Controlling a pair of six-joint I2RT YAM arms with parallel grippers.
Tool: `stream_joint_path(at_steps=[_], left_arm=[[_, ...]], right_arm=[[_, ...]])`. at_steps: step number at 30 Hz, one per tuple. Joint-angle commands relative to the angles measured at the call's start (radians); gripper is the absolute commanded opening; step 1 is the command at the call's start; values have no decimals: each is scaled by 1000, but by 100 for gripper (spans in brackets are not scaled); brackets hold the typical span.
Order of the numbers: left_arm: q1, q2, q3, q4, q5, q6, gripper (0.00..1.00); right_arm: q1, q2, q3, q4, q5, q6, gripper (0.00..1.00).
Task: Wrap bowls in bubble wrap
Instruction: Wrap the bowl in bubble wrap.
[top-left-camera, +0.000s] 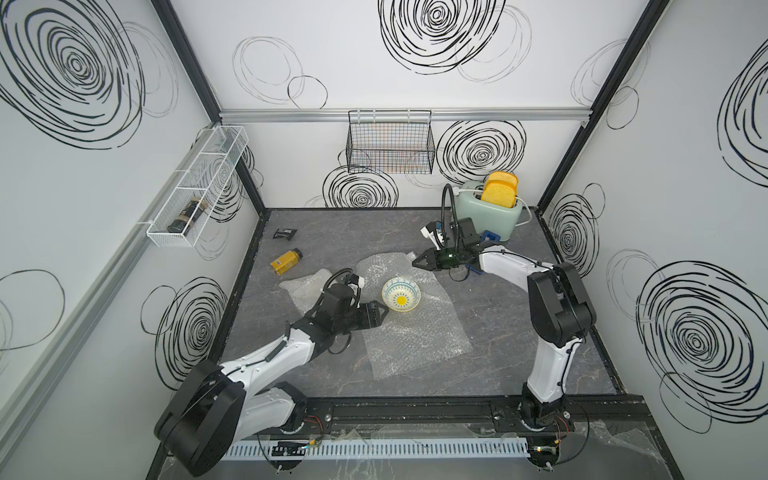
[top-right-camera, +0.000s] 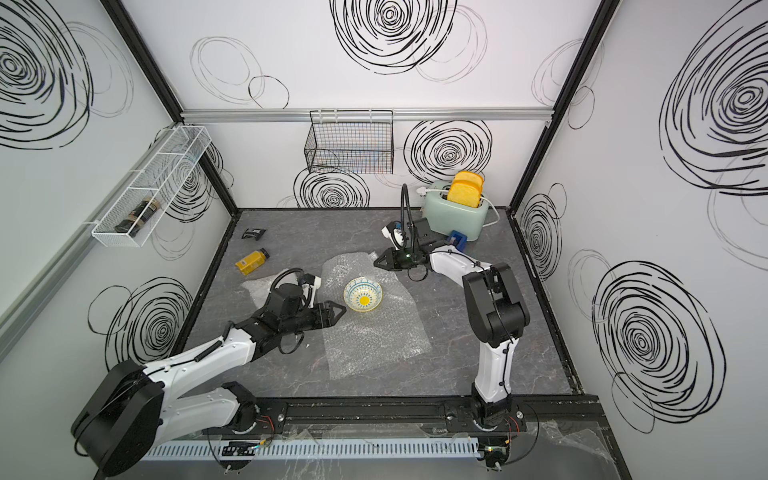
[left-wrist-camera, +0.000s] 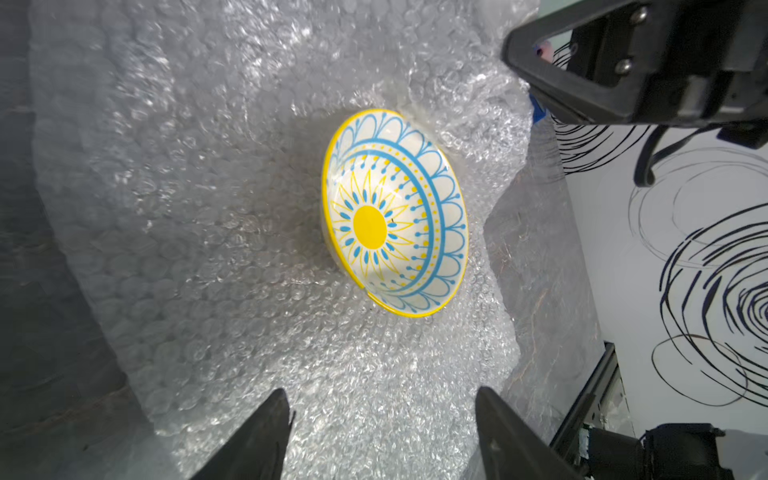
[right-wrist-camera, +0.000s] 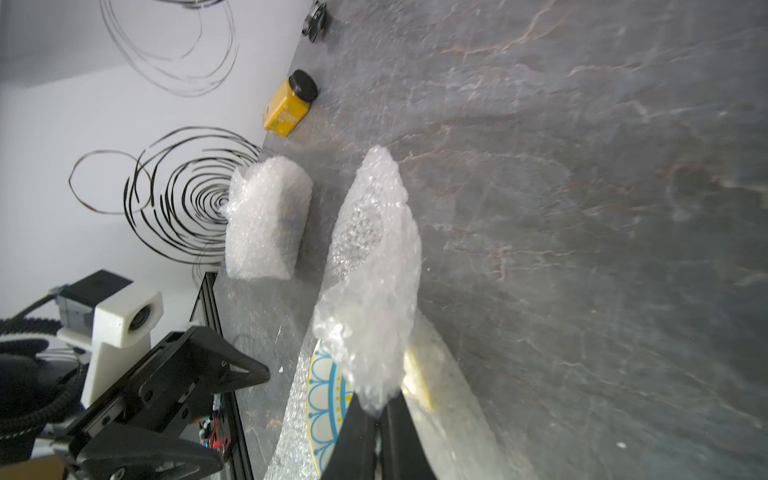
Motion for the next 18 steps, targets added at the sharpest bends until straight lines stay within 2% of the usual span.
stream_joint_path(at_steps=[1, 4, 6, 11, 15, 18], left_arm=[[0, 20, 39, 61, -10, -18, 78], [6, 19, 71, 56, -3, -31, 82], [11, 13, 94, 49, -8, -42, 89], [25, 36, 196, -21, -26, -19, 94], [26, 154, 322, -128, -64, 40, 98], [29, 285, 414, -201, -81, 83, 95]], right_arm=[[40, -39, -56, -1, 31, -58, 12], [75, -50, -94, 3, 35, -73, 14], [101, -52, -113, 4, 39, -91, 17], [154, -34, -116, -28, 57, -141, 27], [180, -33, -114, -50, 62, -175, 34], [182, -43, -123, -44, 48, -181, 36]])
